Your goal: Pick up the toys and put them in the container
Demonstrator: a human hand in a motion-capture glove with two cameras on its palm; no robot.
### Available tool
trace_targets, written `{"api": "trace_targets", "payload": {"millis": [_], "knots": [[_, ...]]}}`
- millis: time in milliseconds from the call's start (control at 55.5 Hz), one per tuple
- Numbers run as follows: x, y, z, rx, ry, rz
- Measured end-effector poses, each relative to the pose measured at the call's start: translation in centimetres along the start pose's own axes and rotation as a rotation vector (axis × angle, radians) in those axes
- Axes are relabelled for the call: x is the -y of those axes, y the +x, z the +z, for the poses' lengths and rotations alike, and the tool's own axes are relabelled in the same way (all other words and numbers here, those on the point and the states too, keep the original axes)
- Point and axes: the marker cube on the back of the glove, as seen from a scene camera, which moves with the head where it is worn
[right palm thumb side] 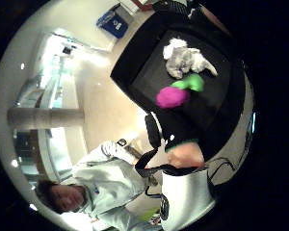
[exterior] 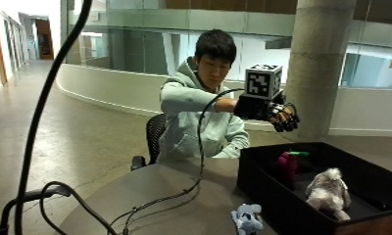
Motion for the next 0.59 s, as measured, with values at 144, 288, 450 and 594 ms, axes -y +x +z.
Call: {"api": "trace_targets", "payload": {"millis": [144, 288, 450, 594], "knots": [[-3.1, 4.6, -2.1, -0.047, 0.008, 0.083], [-5.9, 8.8, -3.6, -0.162, 0.034, 0.131], [-7.8, 11.9, -3.2, -0.287, -0.025, 0.174], [-8.0, 15.0, -0.6, -0.366, -0.157, 0.167]]}}
